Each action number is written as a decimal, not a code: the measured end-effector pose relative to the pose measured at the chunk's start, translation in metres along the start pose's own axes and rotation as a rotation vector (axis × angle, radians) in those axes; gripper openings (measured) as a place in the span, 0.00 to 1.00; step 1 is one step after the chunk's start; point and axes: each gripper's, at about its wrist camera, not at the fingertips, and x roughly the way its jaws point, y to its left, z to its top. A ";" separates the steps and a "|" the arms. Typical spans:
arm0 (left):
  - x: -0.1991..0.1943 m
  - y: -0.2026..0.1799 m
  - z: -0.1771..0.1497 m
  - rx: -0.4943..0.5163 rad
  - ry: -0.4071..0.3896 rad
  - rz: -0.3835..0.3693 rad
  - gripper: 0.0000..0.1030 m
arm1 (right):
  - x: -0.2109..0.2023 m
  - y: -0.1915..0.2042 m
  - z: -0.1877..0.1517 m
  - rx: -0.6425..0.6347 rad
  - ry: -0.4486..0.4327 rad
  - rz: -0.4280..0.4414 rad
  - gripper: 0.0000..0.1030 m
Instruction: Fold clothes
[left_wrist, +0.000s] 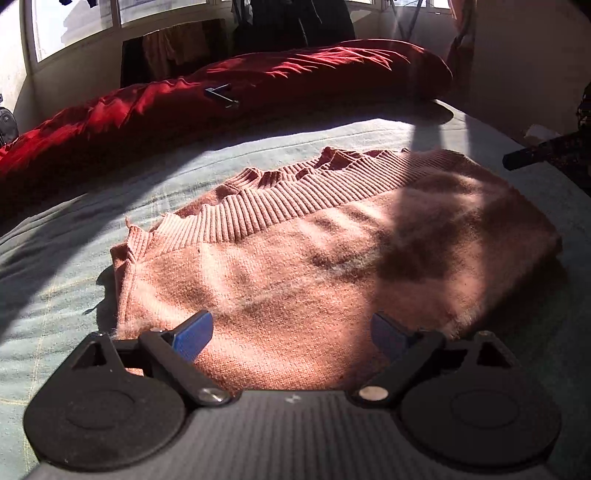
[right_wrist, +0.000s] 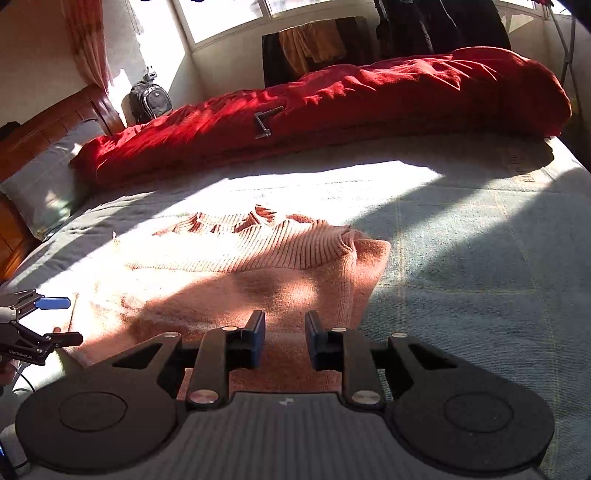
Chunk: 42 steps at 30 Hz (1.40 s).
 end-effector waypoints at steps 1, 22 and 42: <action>0.002 -0.002 0.002 0.015 -0.007 0.003 0.90 | 0.012 0.002 0.006 -0.008 0.005 0.003 0.33; 0.043 0.078 0.017 -0.299 -0.043 -0.155 0.90 | 0.067 -0.001 -0.018 0.028 -0.007 -0.132 0.71; 0.080 0.094 0.052 -0.345 0.022 -0.139 0.90 | 0.085 0.023 -0.021 -0.043 0.007 -0.157 1.00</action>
